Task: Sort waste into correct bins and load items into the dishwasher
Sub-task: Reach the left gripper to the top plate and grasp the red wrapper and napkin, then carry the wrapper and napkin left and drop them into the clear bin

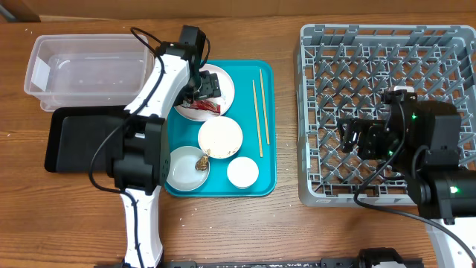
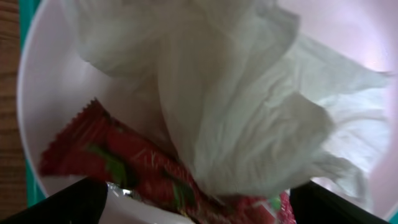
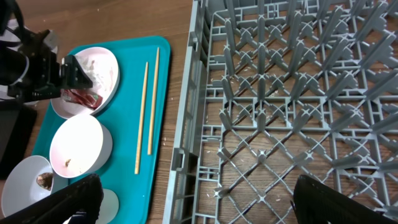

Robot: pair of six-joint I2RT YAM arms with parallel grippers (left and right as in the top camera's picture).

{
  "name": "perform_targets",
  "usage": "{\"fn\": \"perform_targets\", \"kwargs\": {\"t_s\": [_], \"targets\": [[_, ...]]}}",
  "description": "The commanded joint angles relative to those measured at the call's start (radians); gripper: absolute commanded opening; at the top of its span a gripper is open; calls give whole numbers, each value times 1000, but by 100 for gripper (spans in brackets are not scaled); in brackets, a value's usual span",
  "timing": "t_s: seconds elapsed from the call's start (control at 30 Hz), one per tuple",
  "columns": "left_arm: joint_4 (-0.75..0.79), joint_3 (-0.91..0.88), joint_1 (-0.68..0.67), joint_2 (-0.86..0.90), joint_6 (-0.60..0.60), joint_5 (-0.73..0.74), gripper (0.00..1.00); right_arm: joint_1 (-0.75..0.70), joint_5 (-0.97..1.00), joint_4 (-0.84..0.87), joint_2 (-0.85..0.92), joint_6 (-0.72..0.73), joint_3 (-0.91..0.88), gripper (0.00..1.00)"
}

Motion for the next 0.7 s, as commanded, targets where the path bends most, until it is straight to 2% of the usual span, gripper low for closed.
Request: {"fn": "perform_targets", "kwargs": {"t_s": [0.0, 0.03, 0.07, 0.1, 0.13, 0.17, 0.3, 0.37, 0.53, 0.67], "targets": [[1, 17, -2, 50, -19, -21, 89, 5, -8, -1, 23, 3, 28, 100], [3, 17, -3, 63, -13, -23, 83, 5, -8, -4, 31, 3, 28, 100], [5, 17, -3, 69, -3, -24, 72, 5, -8, -8, 42, 3, 28, 100], [10, 17, -4, 78, 11, -24, 49, 5, -8, -10, 50, 3, 28, 100], [13, 17, -4, 83, 13, -25, 17, 5, -8, -13, 62, 3, 28, 100], [13, 17, -4, 84, 12, -25, 4, 5, -8, -15, 68, 3, 28, 100], [16, 33, -5, 81, 40, -16, 4, 5, -8, -19, 75, 3, 28, 100], [-57, 99, -5, 74, 50, -4, 4, 5, -8, -19, 75, 3, 28, 100], [-383, 504, 11, 69, 59, 6, 4, 5, -8, -18, 75, 3, 28, 100], [-537, 803, 71, 69, 60, 5, 4, 5, -8, -18, 75, 3, 28, 100]]}}
